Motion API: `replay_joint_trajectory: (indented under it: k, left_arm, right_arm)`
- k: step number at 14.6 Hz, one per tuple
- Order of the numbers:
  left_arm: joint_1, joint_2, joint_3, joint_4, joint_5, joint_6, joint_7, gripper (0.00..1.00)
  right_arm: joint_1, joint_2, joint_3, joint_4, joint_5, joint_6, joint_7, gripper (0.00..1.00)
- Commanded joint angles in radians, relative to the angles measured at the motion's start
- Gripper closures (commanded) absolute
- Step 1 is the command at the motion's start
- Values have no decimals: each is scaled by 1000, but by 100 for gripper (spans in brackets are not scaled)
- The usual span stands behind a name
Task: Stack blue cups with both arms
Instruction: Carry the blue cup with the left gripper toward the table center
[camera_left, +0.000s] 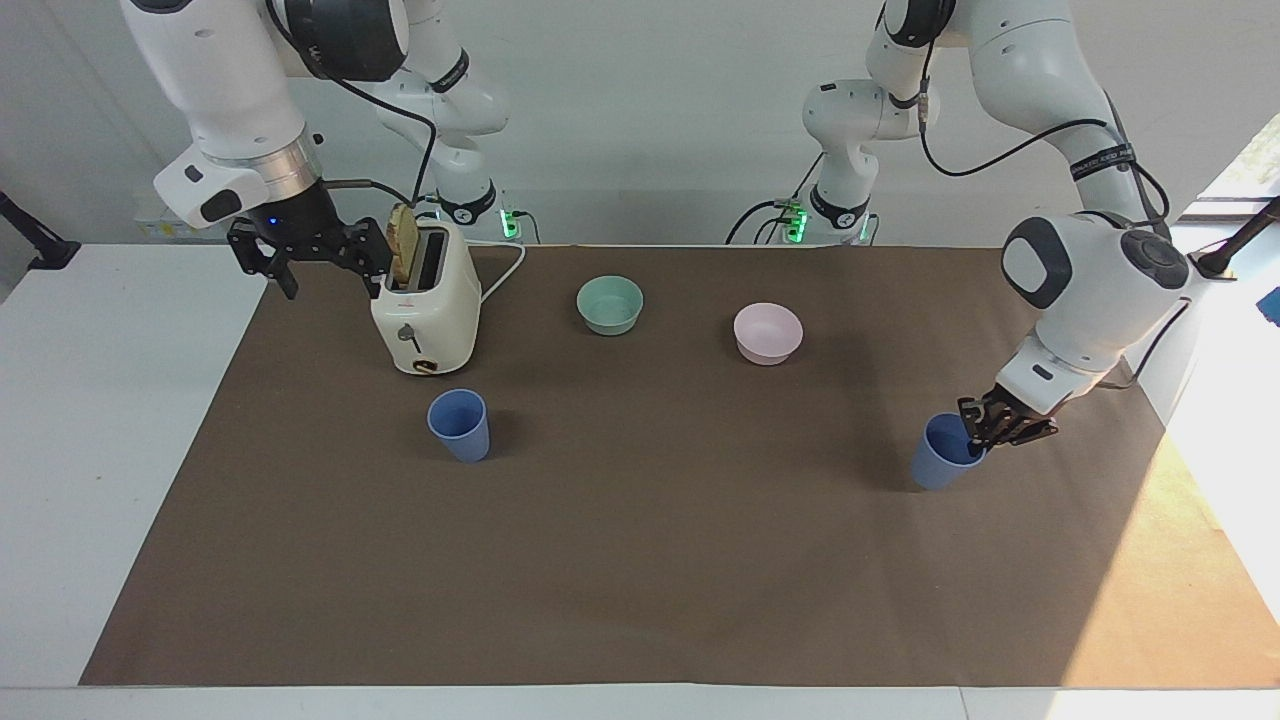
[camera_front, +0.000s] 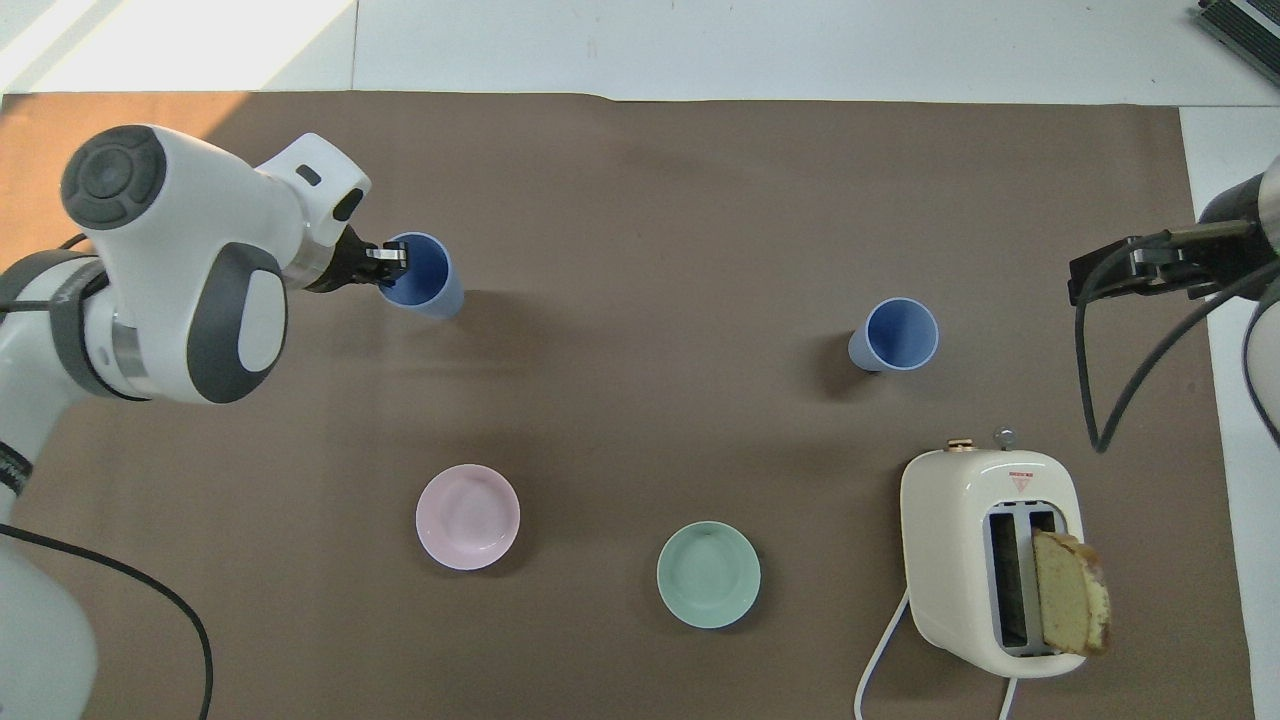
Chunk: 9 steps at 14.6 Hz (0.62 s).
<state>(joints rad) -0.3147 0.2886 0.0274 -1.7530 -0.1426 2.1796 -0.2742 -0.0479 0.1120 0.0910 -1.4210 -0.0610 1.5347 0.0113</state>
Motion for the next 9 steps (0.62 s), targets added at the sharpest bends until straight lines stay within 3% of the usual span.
replay_joint_trajectory:
  k: [1, 4, 6, 7, 9]
  left_arm:
    - [-121, -19, 19, -28, 3, 35, -219, 100]
    - [-211, -20, 20, -75, 3, 109, -395, 95]
    - [-233, -32, 19, -100, 2, 123, -500, 78]
    - [-247, -43, 20, -117, 2, 123, -538, 64]
    - [-259, -65, 19, -155, 2, 121, -553, 22]
  right_arm:
    - [-7, -15, 1, -21, 13, 16, 12, 0]
    - [-7, -15, 1, -21, 13, 16, 12, 0]
    - [-7, -15, 1, -21, 13, 16, 12, 0]
    - [-6, -15, 1, -21, 13, 16, 12, 0]
    - [-7, -15, 1, -21, 13, 16, 12, 0]
